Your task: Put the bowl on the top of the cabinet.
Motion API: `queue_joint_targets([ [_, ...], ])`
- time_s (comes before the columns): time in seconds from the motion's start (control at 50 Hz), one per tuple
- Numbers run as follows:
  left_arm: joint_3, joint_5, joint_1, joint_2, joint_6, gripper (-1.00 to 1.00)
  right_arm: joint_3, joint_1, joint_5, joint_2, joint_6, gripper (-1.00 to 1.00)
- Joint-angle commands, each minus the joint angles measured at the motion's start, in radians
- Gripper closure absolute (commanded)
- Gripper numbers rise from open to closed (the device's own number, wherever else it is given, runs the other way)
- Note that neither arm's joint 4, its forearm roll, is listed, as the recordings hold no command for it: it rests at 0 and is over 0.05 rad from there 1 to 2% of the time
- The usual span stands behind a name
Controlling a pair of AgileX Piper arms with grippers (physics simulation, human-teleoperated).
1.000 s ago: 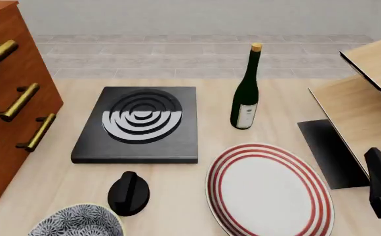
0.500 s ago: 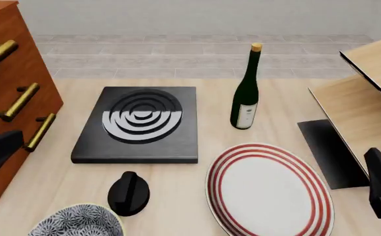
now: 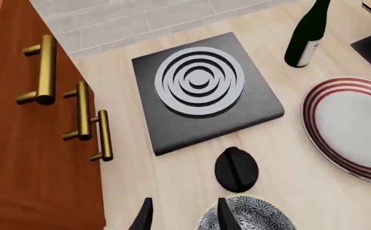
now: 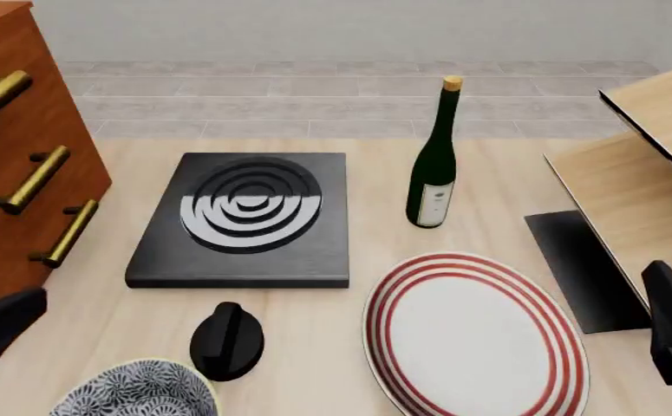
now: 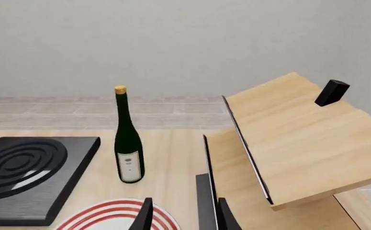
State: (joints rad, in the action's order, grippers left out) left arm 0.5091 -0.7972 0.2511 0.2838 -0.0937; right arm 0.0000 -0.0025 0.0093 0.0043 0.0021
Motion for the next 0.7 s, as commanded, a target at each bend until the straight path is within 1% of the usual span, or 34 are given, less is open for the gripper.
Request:
queue_joint_targets([
  [0.02, -0.03, -0.056, 0.014, -0.031, 0.022, -1.0, 0.0, 0.0, -0.001, 0.001, -0.002, -1.0],
  [0.12, -0.057, -0.066, 0.02, -0.041, 0.038, -1.0, 0.0, 0.001, -0.003, 0.003, -0.004, -1.0],
  [0.18, -0.06, -0.078, 0.026, -0.046, 0.051, -1.0, 0.0, 0.002, -0.002, 0.003, -0.006, -1.0],
  [0.28, -0.059, -0.092, 0.029, -0.055, 0.045, -1.0, 0.0, 0.002, -0.001, 0.002, -0.006, -1.0],
  [0.34, -0.054, -0.099, 0.035, -0.056, 0.055, -1.0, 0.0, 0.003, -0.004, 0.006, -0.008, -1.0],
  [0.38, -0.078, -0.1, 0.04, -0.062, 0.07, -1.0, 0.0, 0.004, -0.004, 0.007, -0.008, -1.0],
  [0.46, -0.101, -0.104, 0.041, -0.071, 0.079, -1.0, 0.0, 0.004, 0.0, 0.003, -0.011, -1.0],
  [0.56, -0.105, -0.12, 0.018, -0.084, 0.07, -1.0, 0.0, 0.004, 0.002, 0.001, -0.014, -1.0],
  [0.58, -0.109, -0.123, 0.017, -0.084, 0.077, -1.0, 0.0, 0.005, 0.001, 0.001, -0.014, -1.0],
  [0.66, -0.143, -0.128, 0.014, -0.092, 0.089, -1.0, 0.0, 0.005, 0.0, 0.003, -0.016, -1.0],
  [0.7, -0.146, -0.131, 0.008, -0.094, 0.083, -1.0, 0.0, 0.004, 0.002, 0.002, -0.015, -1.0],
])
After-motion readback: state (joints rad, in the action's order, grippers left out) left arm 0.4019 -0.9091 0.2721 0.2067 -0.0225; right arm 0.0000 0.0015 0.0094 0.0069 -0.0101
